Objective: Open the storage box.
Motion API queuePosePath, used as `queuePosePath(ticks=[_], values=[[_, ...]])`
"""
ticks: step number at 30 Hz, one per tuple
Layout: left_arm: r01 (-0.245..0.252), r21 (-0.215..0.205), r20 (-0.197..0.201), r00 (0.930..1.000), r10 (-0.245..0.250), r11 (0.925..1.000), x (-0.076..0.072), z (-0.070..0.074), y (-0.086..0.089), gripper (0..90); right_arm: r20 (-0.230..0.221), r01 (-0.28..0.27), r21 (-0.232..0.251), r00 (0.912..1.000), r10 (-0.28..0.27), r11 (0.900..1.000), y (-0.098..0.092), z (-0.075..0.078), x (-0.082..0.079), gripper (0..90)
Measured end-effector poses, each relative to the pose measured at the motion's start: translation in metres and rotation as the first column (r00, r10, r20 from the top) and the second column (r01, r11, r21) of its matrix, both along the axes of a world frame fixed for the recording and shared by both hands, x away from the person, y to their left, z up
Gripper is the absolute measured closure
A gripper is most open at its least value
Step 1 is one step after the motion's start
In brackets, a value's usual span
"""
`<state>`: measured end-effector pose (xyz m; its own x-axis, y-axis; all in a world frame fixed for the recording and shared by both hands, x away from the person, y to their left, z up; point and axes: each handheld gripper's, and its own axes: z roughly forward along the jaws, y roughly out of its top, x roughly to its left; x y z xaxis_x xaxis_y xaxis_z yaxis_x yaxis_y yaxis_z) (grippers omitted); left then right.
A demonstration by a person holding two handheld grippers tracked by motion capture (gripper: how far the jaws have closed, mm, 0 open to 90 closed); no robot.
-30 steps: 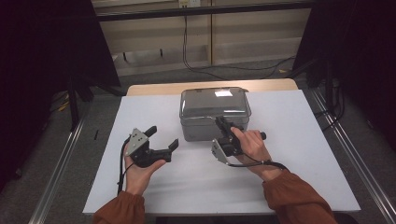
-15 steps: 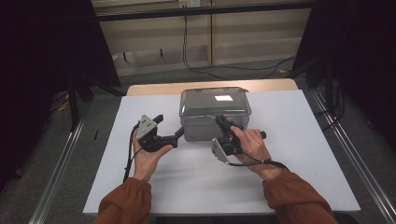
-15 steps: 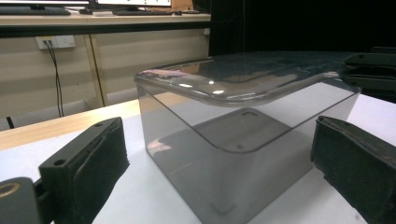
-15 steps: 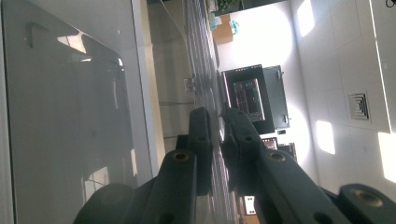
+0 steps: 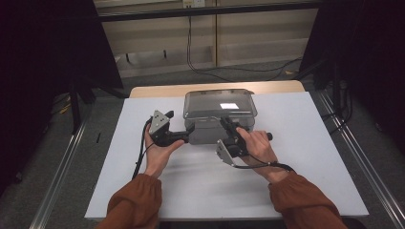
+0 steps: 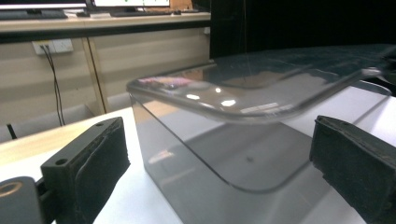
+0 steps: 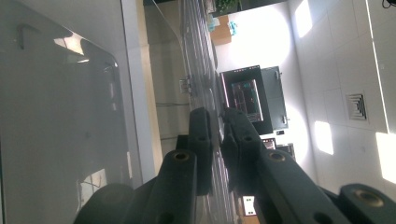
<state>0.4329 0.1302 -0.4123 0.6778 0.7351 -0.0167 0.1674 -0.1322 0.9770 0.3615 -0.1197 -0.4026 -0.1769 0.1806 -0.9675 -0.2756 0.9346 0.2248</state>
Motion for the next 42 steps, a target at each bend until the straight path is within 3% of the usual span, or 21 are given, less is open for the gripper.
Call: queuePosePath(ticks=[5, 12, 23, 28, 32, 33, 34, 35, 37, 40, 42], values=[[-0.019, 0.009, 0.001, 0.9998, 0.019, 0.9998, 0.009, -0.001, 0.001, 4.8, 0.002, -0.002, -0.004, 1.0, 0.002, 1.0, 0.0, 0.001, 0.0, 81.7], [-0.037, -0.013, -0.005, 0.9993, 0.037, 0.9992, 0.016, -0.009, -0.001, 5.7, -0.004, -0.006, -0.009, 1.0, 0.006, 1.0, 0.0, 0.001, 0.0, 81.4], [-0.042, 0.005, 0.051, 0.9978, 0.041, 0.9991, 0.019, -0.008, -0.005, 8.1, -0.003, -0.011, -0.015, 0.9999, 0.011, 1.0, 0.0, -0.003, 0.0, 81.0], [-0.043, 0.002, 0.056, 0.9975, 0.042, 0.9991, 0.02, -0.008, -0.005, 10.4, -0.003, -0.013, -0.006, 0.9999, 0.013, 1.0, 0.001, -0.003, 0.0, 77.3], [-0.043, -0.001, 0.052, 0.9977, 0.043, 0.9991, 0.02, -0.009, -0.005, 10.7, -0.016, -0.011, 0.027, 0.9998, 0.011, 1.0, -0.002, -0.003, 0.002, 70.7], [-0.044, -0.005, 0.055, 0.9975, 0.044, 0.999, 0.02, -0.009, -0.005, 10.9, -0.048, -0.004, 0.09, 0.9988, 0.008, 0.996, -0.005, -0.002, 0.004, 67.6], [-0.043, -0.007, 0.057, 0.9974, 0.044, 0.999, 0.02, -0.008, -0.005, 10.9, -0.048, -0.004, 0.09, 0.9988, 0.008, 0.996, -0.005, -0.002, 0.004, 67.6], [-0.041, 0.005, 0.065, 0.997, 0.041, 0.9991, 0.021, -0.008, -0.005, 11.3, -0.074, 0.001, 0.134, 0.9972, 0.009, 0.991, -0.009, -0.002, 0.006, 63.0], [-0.041, 0.01, 0.064, 0.9971, 0.041, 0.9991, 0.021, -0.007, -0.005, 11.4, -0.089, 0.0, 0.156, 0.996, 0.014, 0.988, -0.011, -0.002, 0.007, 61.0], [-0.04, 0.011, 0.065, 0.9971, 0.039, 0.9991, 0.021, -0.007, -0.005, 11.5, -0.146, 0.018, 0.248, 0.9891, 0.019, 0.969, -0.021, -0.004, 0.011, 55.8], [-0.038, 0.008, 0.063, 0.9973, 0.037, 0.9993, 0.021, -0.008, -0.005, 11.5, -0.152, 0.022, 0.266, 0.9882, 0.019, 0.964, -0.024, -0.004, 0.012, 54.5]])
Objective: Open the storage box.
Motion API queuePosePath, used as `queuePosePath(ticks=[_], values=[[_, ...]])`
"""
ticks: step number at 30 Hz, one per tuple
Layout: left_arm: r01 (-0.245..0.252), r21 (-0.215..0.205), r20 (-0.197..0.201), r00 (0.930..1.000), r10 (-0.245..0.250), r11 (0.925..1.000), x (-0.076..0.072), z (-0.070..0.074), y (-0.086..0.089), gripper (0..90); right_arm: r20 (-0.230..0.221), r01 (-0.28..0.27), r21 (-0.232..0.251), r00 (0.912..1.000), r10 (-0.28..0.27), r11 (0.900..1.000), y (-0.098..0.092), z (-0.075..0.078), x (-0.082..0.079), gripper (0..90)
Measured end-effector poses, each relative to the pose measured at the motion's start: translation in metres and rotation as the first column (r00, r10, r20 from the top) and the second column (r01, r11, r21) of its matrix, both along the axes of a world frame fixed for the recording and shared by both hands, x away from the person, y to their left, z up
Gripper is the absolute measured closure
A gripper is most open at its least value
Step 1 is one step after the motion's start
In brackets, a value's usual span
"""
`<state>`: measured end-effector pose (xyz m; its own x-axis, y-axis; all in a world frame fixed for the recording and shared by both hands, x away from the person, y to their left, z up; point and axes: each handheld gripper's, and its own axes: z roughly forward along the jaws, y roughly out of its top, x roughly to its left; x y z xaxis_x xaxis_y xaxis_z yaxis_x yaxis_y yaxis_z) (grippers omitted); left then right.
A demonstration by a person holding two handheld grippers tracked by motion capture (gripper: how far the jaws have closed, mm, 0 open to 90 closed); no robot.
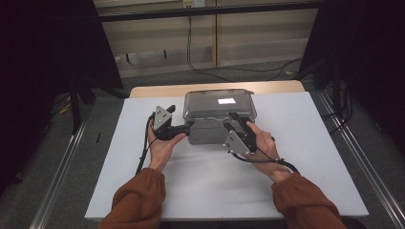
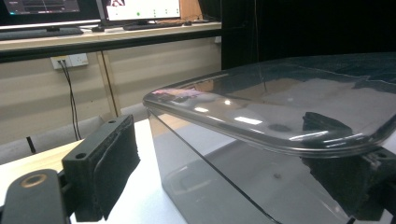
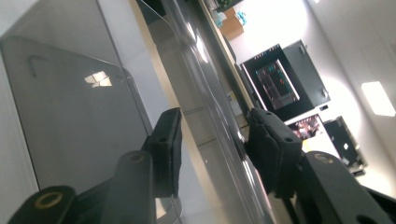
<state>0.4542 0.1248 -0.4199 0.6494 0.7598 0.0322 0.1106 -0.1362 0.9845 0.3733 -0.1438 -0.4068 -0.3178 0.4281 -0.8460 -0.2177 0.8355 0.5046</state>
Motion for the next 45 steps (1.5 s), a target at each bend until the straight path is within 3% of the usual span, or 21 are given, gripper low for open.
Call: queuePosePath(ticks=[1, 6, 10, 11, 14, 15, 16, 18, 19, 20, 21, 24, 26, 28, 30, 38, 40, 42, 45], values=[[0.002, -0.005, -0.001, 1.0, -0.002, 1.0, 0.0, 0.0, -0.001, 11.7, -0.029, 0.017, 0.051, 0.9995, -0.015, 0.999, -0.006, -0.001, 0.002, 49.8], [0.004, -0.007, -0.005, 1.0, -0.004, 1.0, 0.0, 0.0, -0.001, 12.4, -0.069, 0.041, 0.145, 0.9971, -0.031, 0.989, -0.019, 0.0, 0.008, 36.9], [0.006, 0.001, -0.008, 1.0, -0.006, 1.0, 0.0, -0.001, -0.002, 12.4, -0.111, 0.054, 0.245, 0.9935, -0.027, 0.968, -0.03, 0.001, 0.013, 27.6], [0.007, 0.01, -0.004, 1.0, -0.007, 0.9999, 0.0, -0.001, -0.001, 12.5, -0.111, 0.054, 0.245, 0.9935, -0.027, 0.968, -0.03, 0.001, 0.013, 27.6], [0.003, -0.001, -0.001, 1.0, -0.003, 1.0, 0.0, 0.0, -0.002, 12.8, -0.168, 0.068, 0.348, 0.9858, -0.009, 0.935, -0.039, 0.002, 0.016, 23.2], [0.004, -0.001, -0.001, 1.0, -0.004, 1.0, 0.0, 0.0, -0.002, 13.1, -0.181, 0.073, 0.367, 0.9835, -0.006, 0.927, -0.041, 0.001, 0.017, 22.7], [0.005, 0.0, 0.002, 1.0, -0.005, 1.0, 0.0, 0.0, -0.002, 13.1, -0.181, 0.073, 0.367, 0.9835, -0.006, 0.927, -0.041, 0.001, 0.017, 22.7], [0.007, 0.004, 0.008, 0.9999, -0.007, 1.0, 0.0, 0.001, -0.002, 13.9, -0.227, 0.096, 0.427, 0.9738, 0.004, 0.899, -0.049, 0.001, 0.021, 22.7], [0.007, 0.004, 0.008, 0.9999, -0.007, 1.0, 0.0, 0.001, -0.002, 15.0, -0.227, 0.096, 0.427, 0.9738, 0.004, 0.899, -0.049, 0.001, 0.021, 22.7], [0.011, 0.013, 0.014, 0.9998, -0.011, 0.9999, 0.0, 0.002, -0.002, 15.0, -0.233, 0.103, 0.442, 0.9726, 0.003, 0.891, -0.052, 0.001, 0.022, 22.6], [0.011, 0.016, 0.015, 0.9998, -0.012, 0.9998, 0.0, 0.002, -0.001, 15.5, -0.247, 0.121, 0.472, 0.9689, 0.0, 0.873, -0.058, 0.001, 0.026, 22.7], [0.014, 0.005, 0.013, 0.9998, -0.015, 0.9999, 0.0, 0.002, -0.001, 16.7, -0.267, 0.129, 0.517, 0.9637, 0.016, 0.846, -0.065, 0.001, 0.03, 26.4], [0.012, 0.004, 0.017, 0.9998, -0.012, 0.9999, 0.0, 0.002, -0.001, 16.7, -0.268, 0.133, 0.518, 0.9633, 0.013, 0.845, -0.066, 0.001, 0.031, 27.0], [0.021, 0.001, 0.014, 0.9997, -0.021, 0.9998, 0.001, 0.002, -0.001, 19.9, -0.273, 0.122, 0.528, 0.9616, 0.032, 0.84, -0.068, 0.001, 0.033, 33.2], [0.025, -0.026, -0.002, 0.9997, -0.025, 0.9993, 0.001, 0.002, -0.001, 20.8, -0.272, 0.113, 0.532, 0.9613, 0.043, 0.839, -0.069, 0.001, 0.033, 35.7], [0.035, 0.004, 0.03, 0.9989, -0.035, 0.9994, 0.003, 0.005, -0.001, 24.8, -0.254, 0.089, 0.53, 0.9656, 0.058, 0.843, -0.069, 0.002, 0.035, 38.2], [0.036, 0.006, 0.041, 0.9985, -0.037, 0.9993, 0.003, 0.007, -0.002, 25.2, -0.249, 0.084, 0.544, 0.9664, 0.065, 0.835, -0.07, 0.003, 0.036, 38.5], [0.036, 0.013, 0.048, 0.9982, -0.037, 0.9993, 0.004, 0.01, -0.003, 26.1, -0.249, 0.085, 0.566, 0.9658, 0.072, 0.82, -0.071, 0.004, 0.037, 38.4], [0.045, 0.018, 0.053, 0.9975, -0.045, 0.9988, 0.005, 0.012, -0.004, 26.0, -0.253, 0.087, 0.578, 0.9643, 0.077, 0.811, -0.073, 0.004, 0.039, 37.5]])
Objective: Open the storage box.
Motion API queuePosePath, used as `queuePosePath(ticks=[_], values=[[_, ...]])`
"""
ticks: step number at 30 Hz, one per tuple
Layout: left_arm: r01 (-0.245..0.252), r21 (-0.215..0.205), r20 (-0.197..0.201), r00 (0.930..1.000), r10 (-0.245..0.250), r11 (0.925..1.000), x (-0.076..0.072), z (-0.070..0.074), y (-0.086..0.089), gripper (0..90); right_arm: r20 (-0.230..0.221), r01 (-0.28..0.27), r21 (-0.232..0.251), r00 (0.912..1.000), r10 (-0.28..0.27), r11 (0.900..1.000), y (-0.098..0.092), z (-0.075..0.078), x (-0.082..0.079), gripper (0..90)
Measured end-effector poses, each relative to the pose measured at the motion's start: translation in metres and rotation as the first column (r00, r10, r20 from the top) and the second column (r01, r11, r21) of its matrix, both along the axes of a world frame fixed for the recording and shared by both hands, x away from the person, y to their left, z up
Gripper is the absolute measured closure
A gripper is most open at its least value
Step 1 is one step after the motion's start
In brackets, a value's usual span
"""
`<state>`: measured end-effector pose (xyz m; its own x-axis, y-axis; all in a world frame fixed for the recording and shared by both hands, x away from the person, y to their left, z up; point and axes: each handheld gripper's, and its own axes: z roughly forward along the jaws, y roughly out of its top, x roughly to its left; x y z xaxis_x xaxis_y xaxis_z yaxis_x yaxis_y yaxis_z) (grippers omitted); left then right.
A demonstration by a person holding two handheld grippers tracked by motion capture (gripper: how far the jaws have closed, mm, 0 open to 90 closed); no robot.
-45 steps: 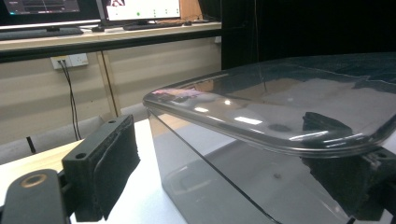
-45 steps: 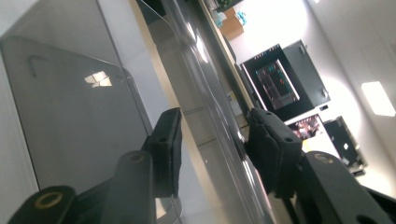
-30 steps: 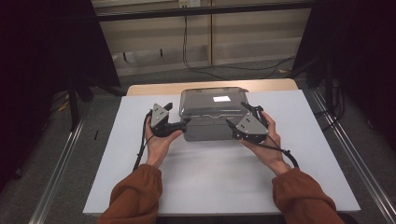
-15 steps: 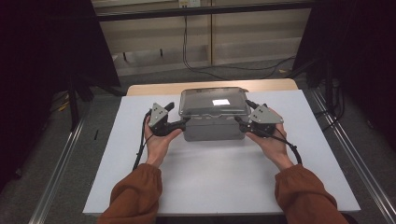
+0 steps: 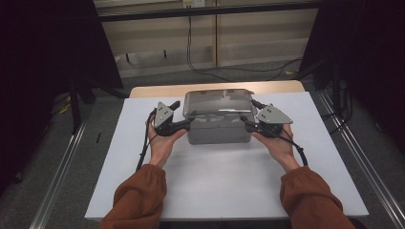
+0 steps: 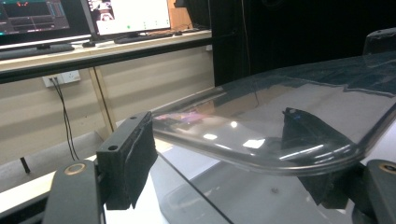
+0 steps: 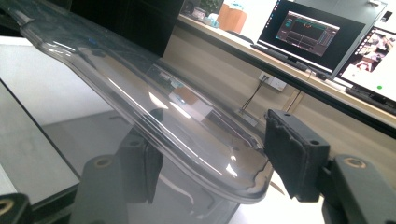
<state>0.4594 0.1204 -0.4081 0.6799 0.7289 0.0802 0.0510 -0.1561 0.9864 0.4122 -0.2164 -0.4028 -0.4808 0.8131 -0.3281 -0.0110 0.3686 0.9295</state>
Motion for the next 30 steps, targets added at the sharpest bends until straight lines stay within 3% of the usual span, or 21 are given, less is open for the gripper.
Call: queuePosePath(ticks=[7, 14, 20, 25, 30], values=[[0.008, -0.006, 0.011, 0.9999, -0.007, 1.0, 0.002, 0.002, 0.001, 26.6, -0.015, -0.004, 0.033, 0.9999, 0.004, 0.999, -0.004, 0.001, 0.003, 37.1], [0.037, 0.009, 0.032, 0.9988, -0.038, 0.9993, 0.003, 0.006, 0.0, 35.1, -0.027, -0.012, 0.072, 0.9995, 0.014, 0.997, -0.006, 0.004, 0.009, 35.9], [0.048, 0.0, 0.026, 0.9985, -0.048, 0.9989, 0.004, 0.009, -0.002, 36.5, -0.034, -0.039, 0.061, 0.9986, 0.041, 0.997, -0.001, 0.009, 0.014, 33.8], [0.049, -0.003, 0.029, 0.9984, -0.049, 0.9988, 0.005, 0.01, -0.002, 37.0, -0.027, -0.025, 0.065, 0.9993, 0.026, 0.998, -0.002, 0.011, 0.016, 28.9], [0.056, 0.003, 0.035, 0.9978, -0.056, 0.9984, 0.006, 0.013, -0.002, 39.0, -0.023, 0.0, 0.119, 0.9997, 0.002, 0.993, -0.007, 0.011, 0.021, 24.7]])
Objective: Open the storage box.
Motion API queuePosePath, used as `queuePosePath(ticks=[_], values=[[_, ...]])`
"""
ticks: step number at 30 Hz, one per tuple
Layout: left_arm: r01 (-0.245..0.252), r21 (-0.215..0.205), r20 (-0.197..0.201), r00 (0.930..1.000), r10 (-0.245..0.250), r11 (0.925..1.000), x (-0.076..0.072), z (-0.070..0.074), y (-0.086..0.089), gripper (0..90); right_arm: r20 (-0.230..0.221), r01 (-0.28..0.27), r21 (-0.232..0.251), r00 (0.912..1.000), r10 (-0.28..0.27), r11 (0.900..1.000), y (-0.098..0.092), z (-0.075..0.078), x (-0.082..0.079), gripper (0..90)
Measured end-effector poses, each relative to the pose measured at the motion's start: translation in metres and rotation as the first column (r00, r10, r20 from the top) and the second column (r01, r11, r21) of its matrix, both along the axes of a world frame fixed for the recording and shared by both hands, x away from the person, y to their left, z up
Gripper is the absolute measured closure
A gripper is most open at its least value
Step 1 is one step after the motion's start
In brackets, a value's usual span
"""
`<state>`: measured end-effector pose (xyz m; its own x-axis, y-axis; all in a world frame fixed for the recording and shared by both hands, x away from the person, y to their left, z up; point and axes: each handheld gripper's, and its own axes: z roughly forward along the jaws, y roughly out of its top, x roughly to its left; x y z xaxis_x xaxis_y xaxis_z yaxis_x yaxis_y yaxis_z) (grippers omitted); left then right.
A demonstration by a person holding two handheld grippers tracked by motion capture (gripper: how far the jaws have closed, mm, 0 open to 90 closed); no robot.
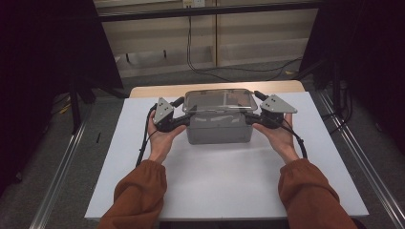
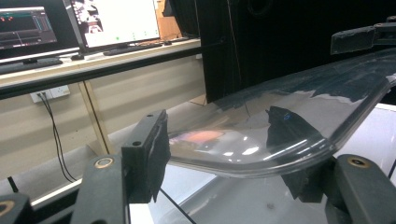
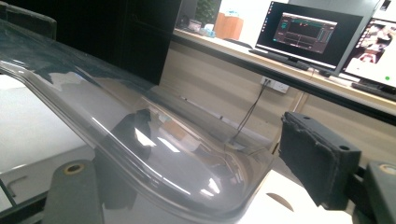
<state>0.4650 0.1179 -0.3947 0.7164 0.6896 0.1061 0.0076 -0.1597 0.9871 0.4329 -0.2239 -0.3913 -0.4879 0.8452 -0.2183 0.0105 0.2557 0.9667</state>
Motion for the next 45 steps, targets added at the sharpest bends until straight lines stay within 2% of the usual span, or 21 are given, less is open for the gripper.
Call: queuePosePath(ticks=[4, 6, 7, 8, 10, 14, 18, 20, 22, 24, 27, 29, 37, 40, 45], values=[[-0.008, -0.014, -0.006, 0.9999, 0.008, 0.9999, 0.001, 0.002, 0.0, 38.1, -0.008, -0.017, 0.016, 0.9998, 0.017, 1.0, -0.002, 0.002, 0.002, 28.0], [-0.005, -0.023, -0.01, 0.9999, 0.005, 0.9997, 0.003, 0.003, -0.001, 38.2, -0.012, -0.043, 0.024, 0.999, 0.043, 0.999, -0.002, 0.003, 0.004, 34.4], [-0.005, -0.019, -0.004, 1.0, 0.005, 0.9998, 0.003, 0.004, -0.001, 38.9, -0.012, -0.046, 0.03, 0.9989, 0.046, 0.998, -0.002, 0.003, 0.005, 33.7], [-0.007, -0.022, -0.006, 1.0, 0.006, 0.9997, 0.003, 0.005, -0.001, 40.7, -0.015, -0.049, 0.053, 0.9986, 0.05, 0.997, -0.003, 0.002, 0.007, 38.3], [-0.004, -0.024, -0.007, 1.0, 0.003, 0.9997, 0.004, 0.007, -0.002, 41.4, -0.021, -0.054, 0.056, 0.9982, 0.056, 0.997, -0.004, 0.001, 0.007, 39.7], [-0.006, -0.048, -0.019, 0.9998, 0.005, 0.9988, 0.007, 0.01, -0.002, 41.6, -0.012, -0.039, 0.063, 0.9991, 0.04, 0.997, -0.008, -0.001, 0.011, 42.2], [-0.005, -0.043, -0.012, 0.9999, 0.005, 0.999, 0.009, 0.011, -0.002, 42.5, -0.008, -0.041, 0.061, 0.9991, 0.041, 0.997, -0.009, 0.0, 0.012, 43.8], [-0.009, -0.011, 0.011, 0.9999, 0.009, 0.9999, 0.009, 0.012, -0.003, 42.2, -0.023, -0.054, 0.052, 0.9982, 0.055, 0.997, -0.009, 0.003, 0.014, 43.7], [-0.012, -0.018, 0.006, 0.9999, 0.013, 0.9998, 0.01, 0.013, -0.003, 40.9, -0.027, -0.061, 0.061, 0.9976, 0.063, 0.996, -0.007, 0.005, 0.016, 43.7], [-0.016, -0.027, -0.011, 0.9998, 0.015, 0.9995, 0.011, 0.015, -0.003, 40.3, -0.022, -0.056, 0.046, 0.9981, 0.057, 0.997, -0.005, 0.005, 0.017, 43.9], [-0.01, -0.029, -0.014, 0.9999, 0.009, 0.9995, 0.014, 0.017, -0.004, 41.2, -0.023, -0.046, 0.068, 0.9986, 0.048, 0.997, -0.006, 0.005, 0.021, 45.8], [-0.007, -0.036, -0.016, 0.9999, 0.006, 0.9993, 0.016, 0.018, -0.003, 41.3, -0.024, -0.045, 0.064, 0.9986, 0.046, 0.997, -0.006, 0.005, 0.023, 45.9], [-0.006, -0.05, -0.015, 0.9999, 0.005, 0.9987, 0.022, 0.02, -0.003, 48.4, -0.025, -0.047, 0.055, 0.9985, 0.048, 0.997, -0.005, 0.012, 0.03, 47.2], [-0.003, -0.026, 0.005, 1.0, 0.003, 0.9997, 0.025, 0.021, -0.003, 51.6, -0.026, -0.044, 0.063, 0.9986, 0.045, 0.997, -0.005, 0.013, 0.033, 46.9], [-0.001, -0.015, 0.017, 0.9999, 0.001, 0.9999, 0.029, 0.022, -0.001, 55.1, -0.023, -0.053, 0.064, 0.9983, 0.054, 0.997, -0.004, 0.016, 0.037, 47.6]])
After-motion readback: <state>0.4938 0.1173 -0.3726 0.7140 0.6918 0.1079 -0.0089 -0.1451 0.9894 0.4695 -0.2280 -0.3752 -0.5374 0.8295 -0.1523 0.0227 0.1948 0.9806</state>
